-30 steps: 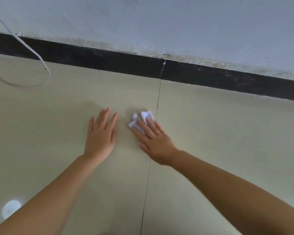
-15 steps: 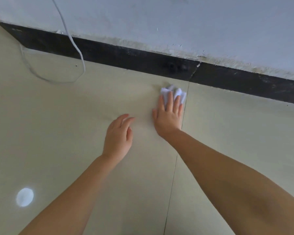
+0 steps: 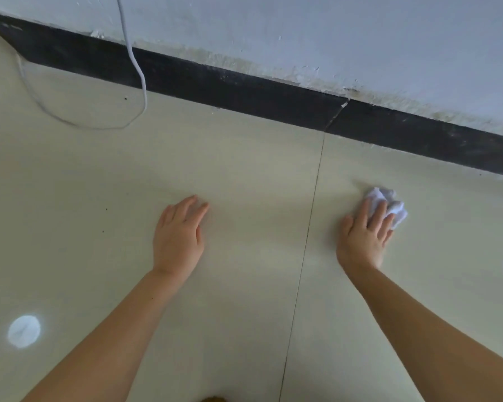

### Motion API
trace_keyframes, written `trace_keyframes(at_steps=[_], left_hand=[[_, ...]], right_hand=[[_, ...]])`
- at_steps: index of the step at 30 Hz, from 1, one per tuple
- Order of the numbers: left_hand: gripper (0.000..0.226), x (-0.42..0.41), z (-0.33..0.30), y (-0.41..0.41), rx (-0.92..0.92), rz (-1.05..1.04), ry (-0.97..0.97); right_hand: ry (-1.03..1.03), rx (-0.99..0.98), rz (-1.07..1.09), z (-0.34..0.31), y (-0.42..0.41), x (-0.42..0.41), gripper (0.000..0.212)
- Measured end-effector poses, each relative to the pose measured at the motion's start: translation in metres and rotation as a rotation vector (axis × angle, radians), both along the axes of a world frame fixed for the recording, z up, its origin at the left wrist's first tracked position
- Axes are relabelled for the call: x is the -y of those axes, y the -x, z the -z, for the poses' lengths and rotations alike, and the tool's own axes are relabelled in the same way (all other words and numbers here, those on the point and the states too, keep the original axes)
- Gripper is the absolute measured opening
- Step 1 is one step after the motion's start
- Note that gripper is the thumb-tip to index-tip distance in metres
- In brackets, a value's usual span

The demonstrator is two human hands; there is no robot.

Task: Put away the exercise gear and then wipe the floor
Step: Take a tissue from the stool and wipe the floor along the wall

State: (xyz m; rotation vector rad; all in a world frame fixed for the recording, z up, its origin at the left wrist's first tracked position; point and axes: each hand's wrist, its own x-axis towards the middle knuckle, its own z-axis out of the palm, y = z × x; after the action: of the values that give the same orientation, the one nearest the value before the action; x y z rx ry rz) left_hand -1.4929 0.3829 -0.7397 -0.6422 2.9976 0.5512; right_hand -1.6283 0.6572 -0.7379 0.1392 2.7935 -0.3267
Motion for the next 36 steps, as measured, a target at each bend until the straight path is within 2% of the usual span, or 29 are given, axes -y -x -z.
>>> trace_keyframes(at_steps=[2, 4, 6, 9, 11, 13, 14, 16, 18, 20, 22, 26, 28, 30, 31, 33, 35, 36], left_hand=[[0.051, 0.002, -0.004, 0.003, 0.015, -0.008, -0.012], [0.056, 0.001, -0.011, 0.009, 0.004, -0.011, -0.019], [0.049, 0.0, -0.019, 0.018, 0.037, -0.021, 0.013], [0.049, -0.009, -0.024, 0.029, 0.163, -0.067, 0.072], [0.049, -0.018, -0.023, 0.032, 0.228, -0.12, 0.098], [0.051, -0.033, -0.022, 0.033, 0.261, -0.231, 0.042], [0.053, -0.042, -0.021, 0.033, 0.247, -0.27, 0.011], [0.055, -0.065, -0.02, 0.037, 0.167, -0.23, -0.003], [0.054, -0.087, -0.019, 0.046, 0.12, -0.097, -0.032], [0.051, -0.105, -0.019, 0.062, 0.129, 0.027, -0.083], [0.05, -0.116, -0.02, 0.078, 0.119, 0.129, -0.095], [0.048, -0.125, -0.026, 0.106, 0.104, 0.362, 0.002], [0.046, -0.126, -0.027, 0.116, 0.107, 0.443, 0.034], [0.047, -0.124, -0.024, 0.12, 0.136, 0.463, 0.061], [0.047, -0.122, -0.02, 0.118, 0.162, 0.462, 0.079], [0.05, -0.118, -0.011, 0.108, 0.227, 0.468, 0.108], [0.053, -0.118, -0.003, 0.1, 0.276, 0.495, 0.134], [0.054, -0.118, -0.001, 0.098, 0.274, 0.503, 0.144]], right_hand=[[0.039, -0.016, -0.112, 0.006, -0.028, 0.047, 0.056], [0.078, -0.083, -0.387, 0.011, -0.073, 0.096, 0.06], [0.12, -0.109, -0.684, 0.01, -0.126, 0.128, 0.061], [0.219, 0.011, -0.995, 0.006, -0.154, 0.104, 0.056], [0.19, -0.039, -1.066, 0.012, -0.134, 0.05, 0.051], [0.056, -0.12, -0.921, 0.017, -0.098, -0.026, 0.05], [0.01, -0.146, -0.762, 0.018, -0.078, -0.067, 0.054], [-0.019, -0.075, -0.32, 0.007, -0.046, -0.136, 0.058], [-0.028, -0.015, 0.045, 0.0, -0.033, -0.158, 0.056], [-0.028, -0.05, 0.151, 0.004, -0.041, -0.13, 0.055], [-0.008, -0.095, 0.005, 0.009, -0.067, -0.077, 0.062], [0.089, -0.161, -0.638, 0.014, -0.147, 0.012, 0.059], [0.139, -0.11, -0.993, 0.013, -0.165, 0.01, 0.056], [0.147, -0.133, -1.138, 0.019, -0.157, -0.032, 0.053], [0.121, -0.125, -1.103, 0.02, -0.15, -0.063, 0.053], [0.022, -0.162, -0.826, 0.02, -0.126, -0.139, 0.052], [-0.029, -0.158, -0.33, 0.009, -0.095, -0.208, 0.059], [-0.031, -0.095, -0.026, 0.001, -0.081, -0.228, 0.062]])
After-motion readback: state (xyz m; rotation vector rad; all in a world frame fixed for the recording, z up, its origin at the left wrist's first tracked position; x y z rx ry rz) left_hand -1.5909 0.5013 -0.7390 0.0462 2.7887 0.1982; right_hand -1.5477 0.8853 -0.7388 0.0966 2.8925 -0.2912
